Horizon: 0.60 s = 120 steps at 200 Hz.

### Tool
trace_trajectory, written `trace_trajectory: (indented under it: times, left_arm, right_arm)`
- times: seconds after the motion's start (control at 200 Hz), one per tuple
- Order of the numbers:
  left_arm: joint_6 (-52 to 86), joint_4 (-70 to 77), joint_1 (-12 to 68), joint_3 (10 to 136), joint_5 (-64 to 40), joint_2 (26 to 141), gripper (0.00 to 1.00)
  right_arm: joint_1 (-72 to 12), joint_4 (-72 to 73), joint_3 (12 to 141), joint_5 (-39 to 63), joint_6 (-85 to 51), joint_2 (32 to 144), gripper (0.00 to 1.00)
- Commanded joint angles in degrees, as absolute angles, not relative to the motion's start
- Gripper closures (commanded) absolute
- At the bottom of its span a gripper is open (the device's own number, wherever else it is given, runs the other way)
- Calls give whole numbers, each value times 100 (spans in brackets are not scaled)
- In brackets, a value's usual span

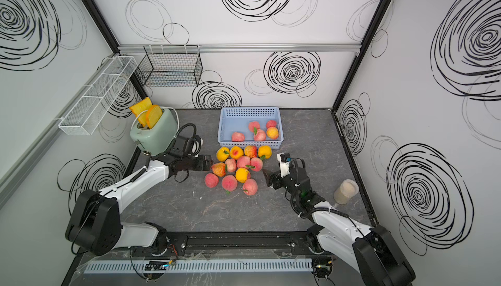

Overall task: Put the peaches into the basket
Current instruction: Pick up the peach from the center of the board.

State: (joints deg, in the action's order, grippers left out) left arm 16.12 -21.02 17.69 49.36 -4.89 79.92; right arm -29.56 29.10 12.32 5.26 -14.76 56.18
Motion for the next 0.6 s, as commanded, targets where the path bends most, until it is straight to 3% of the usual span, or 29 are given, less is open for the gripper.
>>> trace_trajectory:
  times: [0.0, 0.42, 0.595]
  left_arm:
    - [1752, -1907, 1699, 4972, -202, 8218, 6]
    - [1879, -1212, 1604, 4983, -171, 8873, 8]
    - [1933, -978, 1556, 4984, -212, 9047, 20]
  right_arm:
    - [-3006, 3090, 1228, 481, -1426, 5604, 10]
    - [-3006, 3119, 1214, 441, -1444, 5607, 10]
    - [-3010, 3142, 1213, 448, -1450, 5625, 10]
